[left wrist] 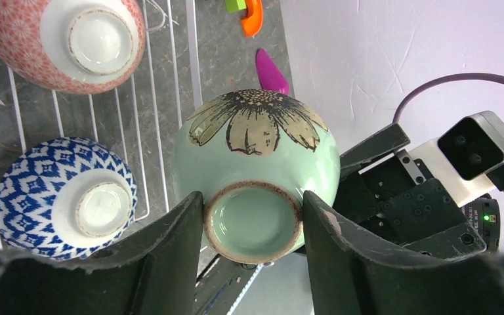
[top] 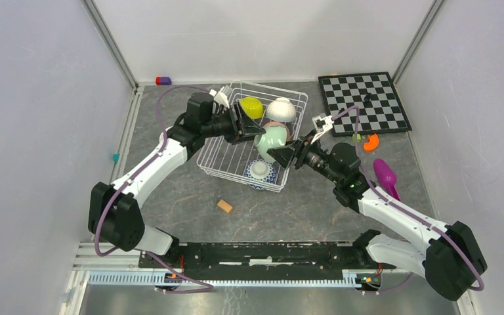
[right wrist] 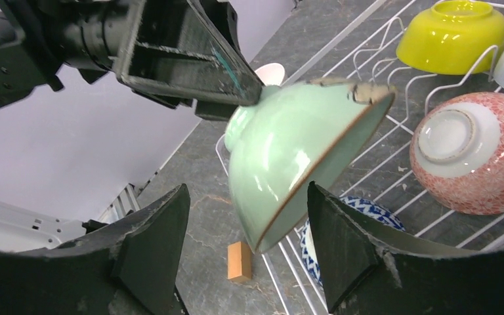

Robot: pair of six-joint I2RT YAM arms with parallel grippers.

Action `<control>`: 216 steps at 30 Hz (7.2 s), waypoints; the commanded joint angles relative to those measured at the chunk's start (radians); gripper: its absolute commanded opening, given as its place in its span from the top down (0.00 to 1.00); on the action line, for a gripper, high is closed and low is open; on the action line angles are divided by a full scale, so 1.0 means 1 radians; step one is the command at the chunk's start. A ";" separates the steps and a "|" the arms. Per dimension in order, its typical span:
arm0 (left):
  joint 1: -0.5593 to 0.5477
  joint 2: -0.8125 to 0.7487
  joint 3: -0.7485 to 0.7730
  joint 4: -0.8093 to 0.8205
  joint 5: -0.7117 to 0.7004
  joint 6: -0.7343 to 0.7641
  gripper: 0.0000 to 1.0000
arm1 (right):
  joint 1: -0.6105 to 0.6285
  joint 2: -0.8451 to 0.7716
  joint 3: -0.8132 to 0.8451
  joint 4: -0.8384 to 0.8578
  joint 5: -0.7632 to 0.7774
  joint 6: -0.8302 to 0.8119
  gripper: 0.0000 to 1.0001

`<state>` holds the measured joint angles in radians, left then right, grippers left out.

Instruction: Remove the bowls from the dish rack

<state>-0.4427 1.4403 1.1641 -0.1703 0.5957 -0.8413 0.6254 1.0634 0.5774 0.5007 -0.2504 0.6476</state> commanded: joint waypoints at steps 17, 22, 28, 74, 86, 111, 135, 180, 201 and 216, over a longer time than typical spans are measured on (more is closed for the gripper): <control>0.029 -0.146 0.023 -0.047 -0.020 0.078 0.09 | 0.012 -0.144 0.117 -0.133 0.102 -0.192 1.00; 0.048 -0.225 0.058 -0.257 -0.274 0.215 0.00 | 0.013 -0.247 0.132 -0.298 0.229 -0.369 1.00; 0.070 -0.274 0.049 -0.395 -0.686 0.196 0.00 | 0.012 -0.367 0.006 -0.377 0.570 -0.426 1.00; 0.068 -0.311 -0.219 -0.107 -0.173 0.195 0.00 | -0.304 0.289 0.202 -0.837 0.759 -0.223 1.00; 0.036 -0.246 -0.197 -0.121 -0.173 0.259 0.00 | -0.304 0.342 0.283 -0.852 0.745 -0.289 0.36; -0.251 0.003 0.067 -0.311 -0.521 0.296 0.00 | -0.304 -0.483 -0.056 -0.613 0.368 -0.444 0.20; -0.199 0.158 0.199 -0.202 -0.692 0.083 0.00 | -0.304 -0.526 -0.149 -0.516 0.081 -0.430 0.02; -0.061 0.674 0.650 -0.304 -1.001 -0.386 0.02 | -0.304 -0.511 -0.108 -0.495 0.094 -0.442 0.02; -0.060 0.644 0.624 -0.199 -1.019 -0.437 0.08 | -0.303 -0.514 -0.106 -0.499 0.122 -0.452 0.02; -0.059 0.690 0.772 -0.294 -1.054 -0.368 0.05 | -0.303 -0.511 -0.115 -0.498 0.117 -0.448 0.02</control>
<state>-0.5133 2.0850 1.8317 -0.4438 -0.4286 -1.2465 0.3248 0.5598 0.4259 -0.0177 -0.1455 0.2104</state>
